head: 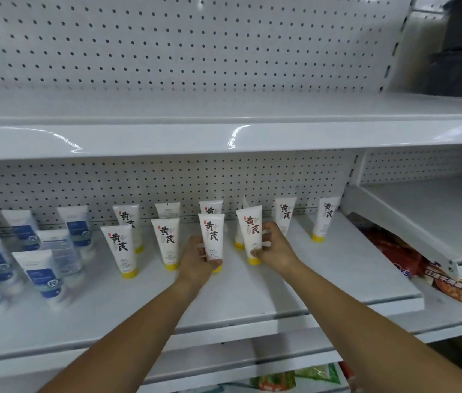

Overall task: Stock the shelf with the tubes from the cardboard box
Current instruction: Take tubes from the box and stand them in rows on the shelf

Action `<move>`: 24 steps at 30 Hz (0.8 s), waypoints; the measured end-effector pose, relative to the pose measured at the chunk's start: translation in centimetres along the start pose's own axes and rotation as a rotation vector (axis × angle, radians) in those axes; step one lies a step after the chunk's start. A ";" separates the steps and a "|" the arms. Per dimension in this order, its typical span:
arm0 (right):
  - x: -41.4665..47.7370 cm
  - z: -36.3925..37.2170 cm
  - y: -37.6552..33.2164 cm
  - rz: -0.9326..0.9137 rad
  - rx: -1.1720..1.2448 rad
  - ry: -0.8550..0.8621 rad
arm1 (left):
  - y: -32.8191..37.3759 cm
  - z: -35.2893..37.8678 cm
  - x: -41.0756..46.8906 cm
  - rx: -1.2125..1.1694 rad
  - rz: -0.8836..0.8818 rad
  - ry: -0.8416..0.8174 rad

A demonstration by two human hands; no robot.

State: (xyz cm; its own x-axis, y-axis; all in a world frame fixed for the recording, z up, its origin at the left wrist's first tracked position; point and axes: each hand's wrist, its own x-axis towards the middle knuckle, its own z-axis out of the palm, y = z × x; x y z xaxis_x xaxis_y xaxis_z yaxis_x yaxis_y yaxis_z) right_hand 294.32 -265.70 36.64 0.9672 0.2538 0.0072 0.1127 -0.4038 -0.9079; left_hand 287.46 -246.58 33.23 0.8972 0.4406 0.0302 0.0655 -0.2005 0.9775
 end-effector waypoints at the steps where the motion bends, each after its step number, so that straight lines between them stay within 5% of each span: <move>1: 0.1 0.2 0.0 -0.001 0.002 -0.001 | -0.1 0.1 0.0 -0.004 -0.003 0.005; 24: 1.0 1.0 0.8 -0.020 0.096 0.004 | -1.6 0.8 0.0 0.033 0.028 0.060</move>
State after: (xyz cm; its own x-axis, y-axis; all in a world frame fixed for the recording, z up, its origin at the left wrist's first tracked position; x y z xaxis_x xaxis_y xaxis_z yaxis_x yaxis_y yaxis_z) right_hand 295.19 -264.88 35.55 0.9659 0.2577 0.0268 0.1095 -0.3126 -0.9435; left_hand 287.73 -246.91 31.48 0.8710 0.4862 0.0706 0.0564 -0.2417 0.9687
